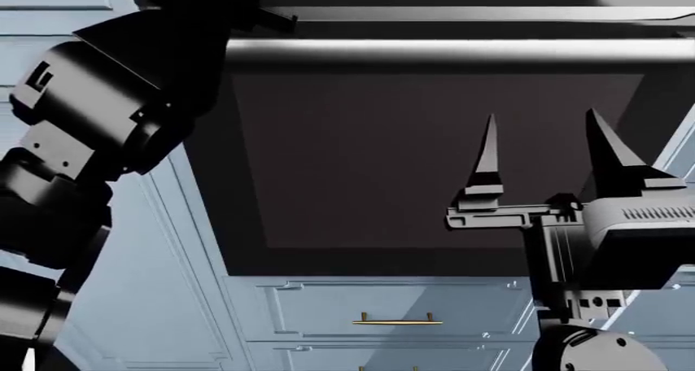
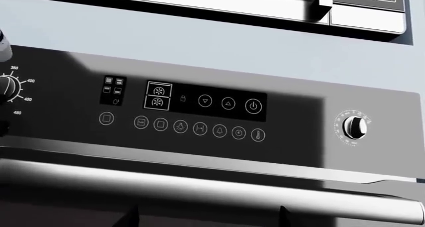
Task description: Preheat the oven by turning the temperature knob.
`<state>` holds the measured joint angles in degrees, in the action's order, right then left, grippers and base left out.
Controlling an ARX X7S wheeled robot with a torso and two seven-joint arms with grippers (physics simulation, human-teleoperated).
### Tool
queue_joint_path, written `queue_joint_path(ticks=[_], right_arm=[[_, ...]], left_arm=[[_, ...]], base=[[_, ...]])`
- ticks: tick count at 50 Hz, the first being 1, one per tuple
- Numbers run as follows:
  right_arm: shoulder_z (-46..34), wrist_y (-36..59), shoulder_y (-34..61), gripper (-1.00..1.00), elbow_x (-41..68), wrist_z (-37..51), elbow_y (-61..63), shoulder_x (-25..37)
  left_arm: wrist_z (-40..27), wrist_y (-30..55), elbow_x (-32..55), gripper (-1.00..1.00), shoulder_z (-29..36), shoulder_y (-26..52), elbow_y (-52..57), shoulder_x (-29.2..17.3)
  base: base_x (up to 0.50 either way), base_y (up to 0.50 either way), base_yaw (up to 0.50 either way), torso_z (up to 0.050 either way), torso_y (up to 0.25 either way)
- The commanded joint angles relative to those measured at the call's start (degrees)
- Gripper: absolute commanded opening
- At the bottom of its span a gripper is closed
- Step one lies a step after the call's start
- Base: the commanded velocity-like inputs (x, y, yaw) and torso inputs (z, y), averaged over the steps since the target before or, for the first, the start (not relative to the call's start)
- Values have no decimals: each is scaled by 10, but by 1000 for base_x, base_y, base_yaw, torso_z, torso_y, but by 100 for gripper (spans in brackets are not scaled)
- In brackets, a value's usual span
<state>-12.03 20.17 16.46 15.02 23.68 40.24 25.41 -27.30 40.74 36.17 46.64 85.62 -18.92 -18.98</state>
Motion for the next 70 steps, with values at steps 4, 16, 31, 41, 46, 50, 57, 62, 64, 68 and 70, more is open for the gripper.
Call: queue_joint_path(ticks=[4,16,31,41,46,50,57,62,64,68,70], right_arm=[[-3,0,0,100,-2,1,1,0],[-4,2,-1,100,-1,2,3,2],[-7,2,2,100,-2,5,1,2],[-7,4,3,100,-1,6,2,3],[-8,4,3,100,-1,7,2,4],[-8,4,2,100,0,7,3,5],[-8,4,3,100,-1,9,1,5],[-9,4,4,100,-2,10,0,5],[-9,4,4,100,-1,10,1,5],[-10,3,4,100,-2,11,0,5],[-10,4,4,100,-2,11,1,6]], left_arm=[[46,-45,-69,-100,-16,52,-118,14],[48,-53,-79,-100,-10,58,-130,14],[59,-63,-130,-100,47,61,-125,4],[58,-65,-158,-100,74,65,-118,-3],[56,-68,-170,-100,85,64,-116,-7],[55,-68,-175,-100,90,64,-114,-7],[56,-70,-182,-100,97,64,-112,-9],[58,-69,-183,-100,100,58,-107,-13],[61,-69,-179,-100,99,53,-108,-13],[71,-90,-182,-100,101,57,-147,0],[75,-105,-186,-100,103,59,-175,9]], base=[[30,-3,-19,3,0],[30,-4,-18,5,0],[30,-4,-18,5,0],[31,-5,-19,5,0],[31,-4,-20,6,0],[31,-4,-20,6,0],[31,-5,-20,5,0],[29,-3,-19,7,0],[23,-3,-16,5,0],[28,-4,-16,5,0],[33,-6,-19,5,0]])
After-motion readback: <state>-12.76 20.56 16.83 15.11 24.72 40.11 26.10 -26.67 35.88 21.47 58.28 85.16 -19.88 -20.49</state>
